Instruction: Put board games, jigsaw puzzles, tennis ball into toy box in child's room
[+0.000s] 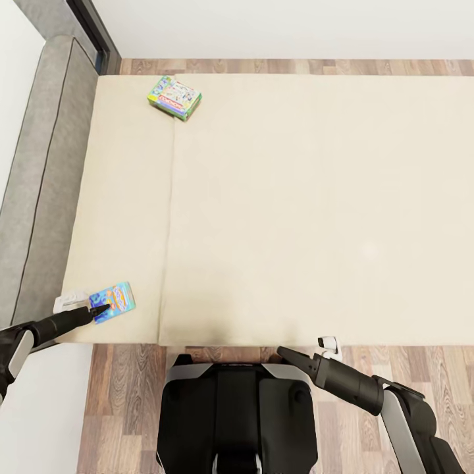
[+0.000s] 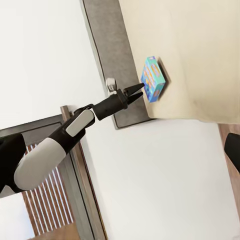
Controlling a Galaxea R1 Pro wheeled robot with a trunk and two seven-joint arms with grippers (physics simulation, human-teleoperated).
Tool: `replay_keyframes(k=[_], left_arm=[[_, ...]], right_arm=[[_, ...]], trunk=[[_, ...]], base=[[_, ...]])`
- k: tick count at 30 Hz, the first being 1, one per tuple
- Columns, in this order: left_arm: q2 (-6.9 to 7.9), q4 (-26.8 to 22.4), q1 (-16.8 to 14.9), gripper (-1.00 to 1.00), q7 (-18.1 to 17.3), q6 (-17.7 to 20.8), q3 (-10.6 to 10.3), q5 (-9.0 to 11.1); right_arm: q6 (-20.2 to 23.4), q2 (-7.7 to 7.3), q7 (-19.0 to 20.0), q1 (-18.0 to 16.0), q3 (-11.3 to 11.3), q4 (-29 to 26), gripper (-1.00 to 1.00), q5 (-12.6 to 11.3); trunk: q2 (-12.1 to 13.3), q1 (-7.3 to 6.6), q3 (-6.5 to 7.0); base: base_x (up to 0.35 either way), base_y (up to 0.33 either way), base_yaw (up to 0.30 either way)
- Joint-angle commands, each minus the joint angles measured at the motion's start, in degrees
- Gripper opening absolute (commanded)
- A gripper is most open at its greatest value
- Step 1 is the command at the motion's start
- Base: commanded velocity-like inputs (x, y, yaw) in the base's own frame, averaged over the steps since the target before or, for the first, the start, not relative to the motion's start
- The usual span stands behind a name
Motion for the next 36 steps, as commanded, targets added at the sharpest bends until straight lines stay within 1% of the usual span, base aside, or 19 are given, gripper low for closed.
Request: replay_keyframes(k=[1, 8, 18, 24, 32, 36], left_arm=[[0.00, 0.00, -0.04, 1.00, -0.35, 0.48, 0.10, 0.35], [0.01, -0.02, -0.61, 1.00, -1.35, 0.54, 0.10, 0.32], [0.03, -0.31, -1.05, 1.00, -1.65, 0.56, 0.10, 0.31], [0.03, -0.36, -2.62, 1.00, -1.68, 0.64, 0.10, 0.33], [0.02, -0.35, -3.30, 1.00, -1.58, 0.78, 0.10, 0.32], [0.00, -0.29, -4.14, 1.00, -1.57, 0.81, 0.10, 0.27]], right_arm=[[0.26, 0.00, 0.11, -0.02, -0.03, -0.01, 1.00, -0.06], [0.26, 0.00, 0.11, -0.01, -0.01, -0.05, 1.00, -0.06], [0.26, 0.00, 0.07, 0.01, 0.05, -0.08, 1.00, -0.06], [0.26, 0.00, 0.05, 0.00, 0.06, -0.09, 1.00, -0.06], [0.26, 0.00, 0.06, 0.01, 0.06, -0.09, 1.00, -0.06], [0.26, 0.00, 0.07, -0.01, 0.06, -0.09, 1.00, -0.06]], trunk=[[-0.09, 0.03, -0.13], [-0.09, 0.03, -0.59], [-0.09, 0.03, -0.73], [-0.09, 0.03, -0.74], [-0.09, 0.03, -0.76], [-0.09, 0.03, -0.86]], base=[[0.000, 0.000, 0.000], [0.000, 0.000, 0.000], [0.000, 0.000, 0.000], [0.000, 0.000, 0.000], [0.000, 0.000, 0.000], [0.000, 0.000, 0.000]])
